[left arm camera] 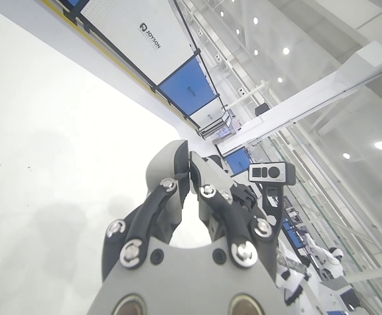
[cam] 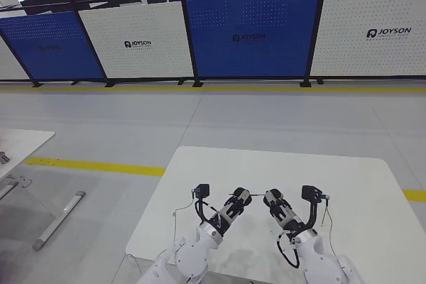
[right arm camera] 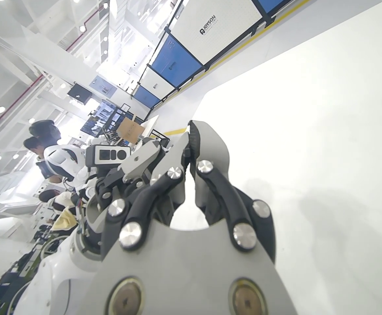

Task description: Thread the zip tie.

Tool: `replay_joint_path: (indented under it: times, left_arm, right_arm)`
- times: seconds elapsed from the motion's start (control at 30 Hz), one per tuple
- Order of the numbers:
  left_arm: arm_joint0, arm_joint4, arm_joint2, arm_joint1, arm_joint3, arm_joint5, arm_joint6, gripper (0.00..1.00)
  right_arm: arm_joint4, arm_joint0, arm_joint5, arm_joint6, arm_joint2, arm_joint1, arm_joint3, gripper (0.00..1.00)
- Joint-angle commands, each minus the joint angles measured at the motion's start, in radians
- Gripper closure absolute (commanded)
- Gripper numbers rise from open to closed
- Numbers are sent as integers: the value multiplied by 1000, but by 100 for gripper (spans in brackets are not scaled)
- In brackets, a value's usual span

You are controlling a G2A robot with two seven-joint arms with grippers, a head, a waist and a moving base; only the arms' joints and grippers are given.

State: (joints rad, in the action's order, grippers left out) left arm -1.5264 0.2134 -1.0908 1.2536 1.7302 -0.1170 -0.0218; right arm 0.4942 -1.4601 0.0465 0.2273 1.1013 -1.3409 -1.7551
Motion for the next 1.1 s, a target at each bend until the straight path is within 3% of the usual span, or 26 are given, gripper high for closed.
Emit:
replay_joint_path:
  times: [0.0,0.47,0.53,0.57,0.6,0.9,1.07]
  left_arm:
    - [1,-3,2,1,0,-3,1,100]
    - [1,-19,5,2,2,-13,16,100]
    - [2,-11,6,2,-1,-2,9,100]
    - [3,-11,7,3,-4,3,7,100]
    - [5,-10,8,3,-7,7,5,100]
    - [10,-10,14,8,-16,46,-29,100]
    - [8,-44,6,13,-13,69,-75,100]
  right_arm:
    - [-3,0,-3,2,0,0,-1,100]
    - [-12,8,-14,27,-1,0,-1,100]
    - [-16,6,-11,25,0,0,-3,56]
    - [-18,6,-9,24,0,0,-4,4]
    - [-19,5,-9,23,1,0,-4,0]
    - [-20,-12,-11,25,8,3,-24,0]
    - [-8,-54,-1,26,25,9,-50,0]
